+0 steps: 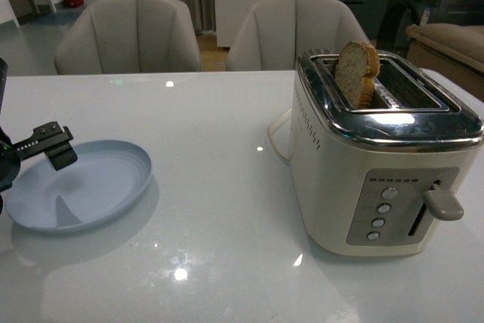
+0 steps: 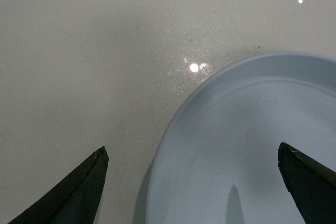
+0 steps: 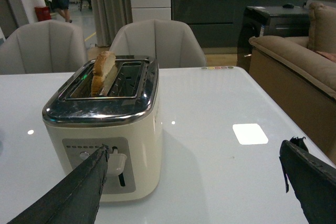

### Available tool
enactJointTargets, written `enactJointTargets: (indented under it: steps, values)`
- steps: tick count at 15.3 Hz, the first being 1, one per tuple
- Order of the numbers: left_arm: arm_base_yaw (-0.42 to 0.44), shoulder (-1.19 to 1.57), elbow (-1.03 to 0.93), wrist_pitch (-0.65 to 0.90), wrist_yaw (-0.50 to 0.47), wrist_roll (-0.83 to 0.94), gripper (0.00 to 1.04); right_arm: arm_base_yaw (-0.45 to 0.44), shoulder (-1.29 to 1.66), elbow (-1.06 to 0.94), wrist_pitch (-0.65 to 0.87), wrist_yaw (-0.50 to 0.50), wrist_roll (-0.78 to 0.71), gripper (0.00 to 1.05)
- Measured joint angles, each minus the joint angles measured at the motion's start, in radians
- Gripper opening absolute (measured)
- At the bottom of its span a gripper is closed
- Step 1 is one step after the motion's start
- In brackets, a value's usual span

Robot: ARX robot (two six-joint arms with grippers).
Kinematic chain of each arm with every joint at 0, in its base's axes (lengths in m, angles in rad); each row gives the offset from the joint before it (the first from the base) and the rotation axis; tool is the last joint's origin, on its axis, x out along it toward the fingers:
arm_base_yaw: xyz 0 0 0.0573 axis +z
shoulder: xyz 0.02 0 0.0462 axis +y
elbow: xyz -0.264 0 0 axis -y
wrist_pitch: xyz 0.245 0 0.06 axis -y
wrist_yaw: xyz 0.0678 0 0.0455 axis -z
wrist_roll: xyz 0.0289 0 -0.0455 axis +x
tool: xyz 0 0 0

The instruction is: Left arm holds plate, right arm toasts bread

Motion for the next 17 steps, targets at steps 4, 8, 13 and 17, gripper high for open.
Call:
enactJointTargets:
  steps: [4, 8, 13, 17]
  values:
    - [-0.018, -0.083, -0.044, 0.103, 0.079, 0.015, 0.98, 0.000, 0.000, 0.000, 0.000, 0.000, 0.000, 0.98]
    - [-0.053, -0.314, -0.103, 0.138, 0.134, 0.123, 0.98, 0.000, 0.000, 0.000, 0.000, 0.000, 0.000, 0.98]
    - [-0.013, -0.646, -0.457, 0.576, 0.385, 0.465, 0.57, 0.000, 0.000, 0.000, 0.000, 0.000, 0.000, 0.98]
    - [-0.015, -0.834, -0.684, 0.626, 0.388, 0.513, 0.09, 0.000, 0.000, 0.000, 0.000, 0.000, 0.000, 0.98]
